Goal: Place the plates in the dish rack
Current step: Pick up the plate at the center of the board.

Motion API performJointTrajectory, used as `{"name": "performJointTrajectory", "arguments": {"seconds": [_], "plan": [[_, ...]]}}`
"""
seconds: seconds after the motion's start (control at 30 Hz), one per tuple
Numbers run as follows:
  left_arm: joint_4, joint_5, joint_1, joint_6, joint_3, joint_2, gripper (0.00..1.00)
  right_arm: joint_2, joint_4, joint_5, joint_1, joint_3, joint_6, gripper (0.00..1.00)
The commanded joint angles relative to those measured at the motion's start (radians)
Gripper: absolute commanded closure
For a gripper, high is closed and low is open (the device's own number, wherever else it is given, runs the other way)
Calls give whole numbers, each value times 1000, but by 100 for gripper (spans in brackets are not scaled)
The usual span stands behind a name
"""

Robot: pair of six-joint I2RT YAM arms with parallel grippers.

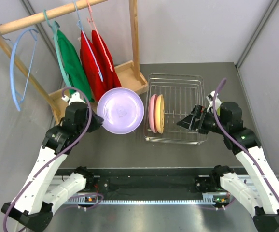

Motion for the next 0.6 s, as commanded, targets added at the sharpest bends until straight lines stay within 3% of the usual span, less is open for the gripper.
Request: {"name": "performJointTrajectory", "arguments": {"seconds": [0.0, 0.13, 0.43, 0.53, 0.57], "plan": [[95, 167, -2, 41, 55, 35, 100, -11, 107, -60, -5, 49, 11, 1], [161, 255, -41, 41, 47, 80, 100, -5, 138, -60, 7, 67, 23, 1], [273, 95, -369, -14, 69, 221, 100, 40, 204, -30, 72, 64, 49, 6], [327, 103, -412, -22, 66, 251, 100, 52, 216, -14, 92, 56, 59, 12], [336, 106, -424, -20, 64, 259, 100, 55, 219, -20, 95, 55, 59, 21]]}}
